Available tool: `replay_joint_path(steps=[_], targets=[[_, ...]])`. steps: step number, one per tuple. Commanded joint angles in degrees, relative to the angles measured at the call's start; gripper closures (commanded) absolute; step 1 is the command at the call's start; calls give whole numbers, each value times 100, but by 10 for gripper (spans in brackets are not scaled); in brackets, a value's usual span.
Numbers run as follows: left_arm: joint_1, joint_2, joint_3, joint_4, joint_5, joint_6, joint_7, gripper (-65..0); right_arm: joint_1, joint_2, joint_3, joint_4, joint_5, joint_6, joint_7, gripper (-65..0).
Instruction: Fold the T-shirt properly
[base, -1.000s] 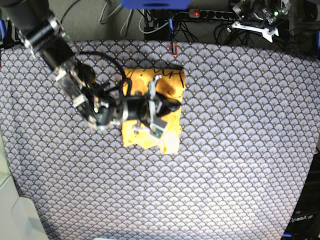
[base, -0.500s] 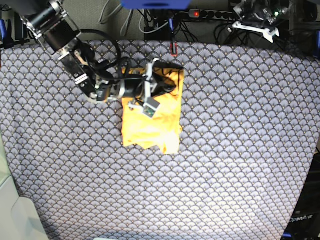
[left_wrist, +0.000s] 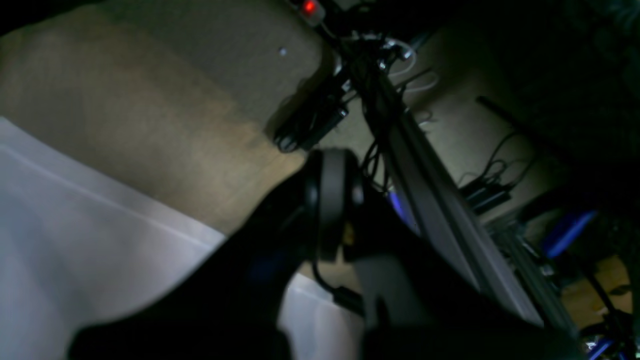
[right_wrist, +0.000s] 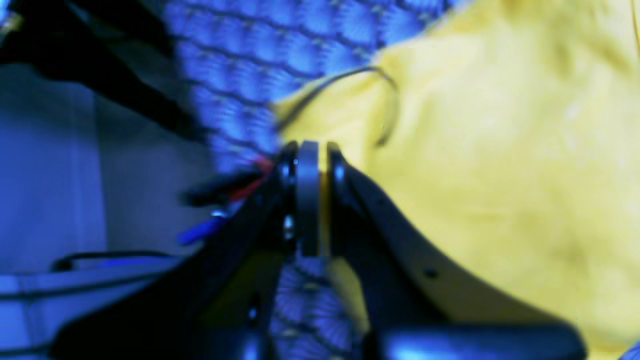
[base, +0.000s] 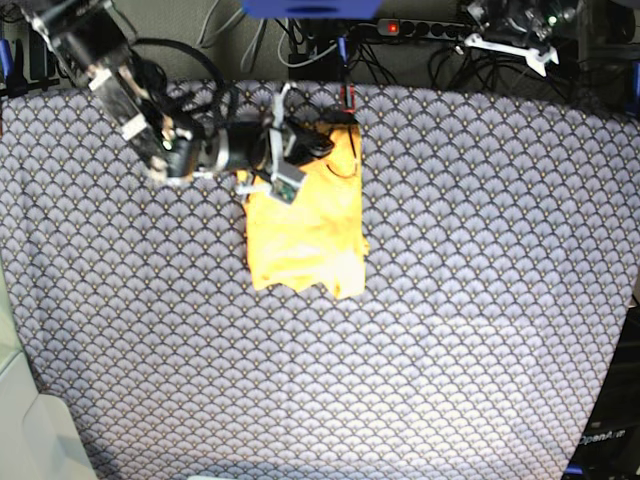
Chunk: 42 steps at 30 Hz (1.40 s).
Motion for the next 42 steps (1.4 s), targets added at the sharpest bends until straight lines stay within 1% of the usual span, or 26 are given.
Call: replay_joint_path(steps=[1,5,6,8,10,11,14,18,21,23,25,29,33,35,36,40,42], targets=[[33,-50,-17,104,-2,0,-12,0,-34,67,156,397,84,34,29,-18],[7,-68,-9,69,-2,-8,-39,0,-570,128,719,1241,75,34,-498,-18],[15,-68,-9,60,-2,-61,-171,0,-754,128,912,1320,66,34,-542,-18],[121,-85,-9,-37,-2,-413,-531,0,-1185,155,1334,1346,58,34,-551,-17],[165,-164,18,-265,86,-738,-777,0,-1590,322,1712,1346,58,34,-472,-16],[156,-182,115,-441,209,-914,-891,0,-1836,410,1906,1364,58,34,-305,-16],[147,-208,589,-1109,807,-1178,-1384,0,-2689,665,2591,1364,58,34,249,-15],[-11,-182,1178,-2050,1572,-1221,-2342,0,-3682,682,3391,1276,58,34,750,-15],[-248,-173,1600,-2832,1703,-1221,-2861,0,-4209,656,3743,1047,58,34,1163,-15],[-442,-173,1838,-3448,1721,-1221,-3309,0,-4517,550,3928,678,58,34,1480,-15],[-644,-182,2084,-4054,1739,-1221,-3837,0,-4754,489,4200,71,58,34,1884,-15],[-943,-182,2576,-5074,1730,-1221,-4865,0,-5053,339,4569,-1300,58,34,2886,-15],[-1312,-164,2910,-6270,1695,-1221,-5973,0,-5053,304,4561,-3120,58,34,4214,-15],[-1532,-112,3024,-6903,1686,-1221,-6500,0,-4684,260,4376,-4025,49,34,4759,-15],[-1672,-24,3077,-7246,1695,-1221,-6790,0,-4456,243,4244,-4614,49,34,5031,-15],[-2261,205,3341,-8828,1721,-1230,-7907,0,-3102,216,3963,-7498,49,34,6157,-14],[-2499,354,3455,-9452,1730,-1230,-8373,0,-2434,128,3805,-8878,49,34,6833,-14]])
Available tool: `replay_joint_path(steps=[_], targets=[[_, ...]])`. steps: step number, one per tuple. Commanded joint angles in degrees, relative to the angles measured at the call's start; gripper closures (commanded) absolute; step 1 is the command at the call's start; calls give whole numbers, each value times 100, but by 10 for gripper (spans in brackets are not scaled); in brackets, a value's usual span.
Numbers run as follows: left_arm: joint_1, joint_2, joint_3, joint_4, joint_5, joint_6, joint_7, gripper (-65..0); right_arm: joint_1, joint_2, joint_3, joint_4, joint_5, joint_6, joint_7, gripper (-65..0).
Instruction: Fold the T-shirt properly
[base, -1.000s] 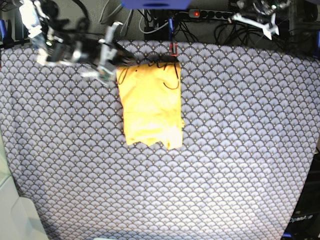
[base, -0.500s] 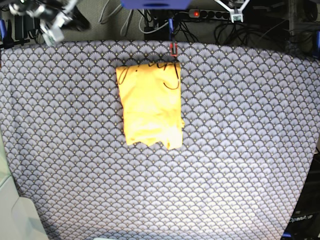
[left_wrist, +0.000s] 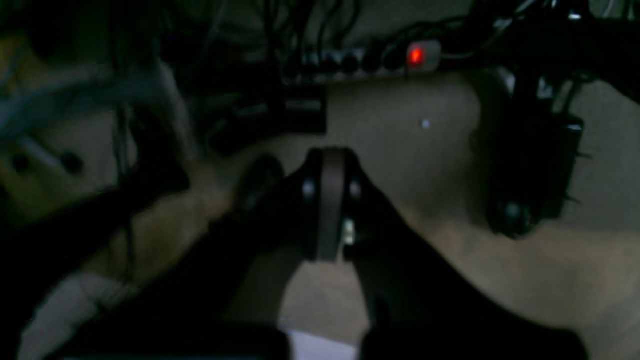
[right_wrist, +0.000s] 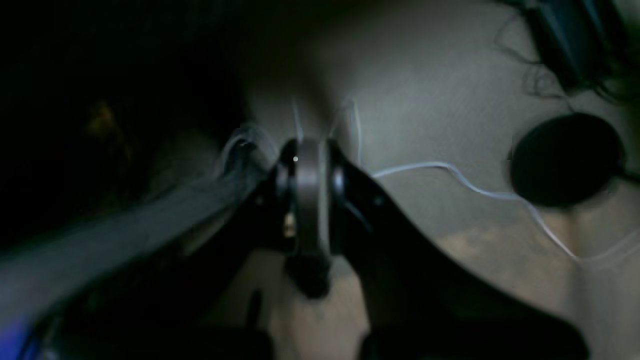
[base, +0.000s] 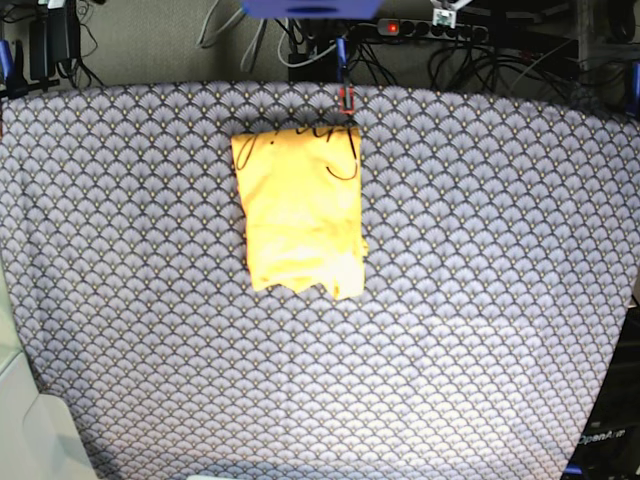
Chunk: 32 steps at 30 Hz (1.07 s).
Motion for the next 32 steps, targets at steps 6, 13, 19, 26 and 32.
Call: replay_joint_path(steps=[6,13,19,26,32], targets=[[-594,479,77,-1474,-21,26,-817,0,1189,-272,-350,-587,64,47,2533,-14],[-884,523,-372,-1514,-707,-1574,-650,0,1101,-773,-1572,-587,47,-643,2788,-14],[-1289,181,-644,-1514,-1331,-2374,370,0,890,-966,-3533,-587,38,-3764,897,-14],[-1702,-13,-583,-1514,-1305,-1512,625,0,1321,-1362,-5599,-477,38,-6032,-799,-14],[-2062,-22,-504,-1514,-1111,-1459,1346,0,1488,-1529,-5686,-587,64,-6348,-887,-14]])
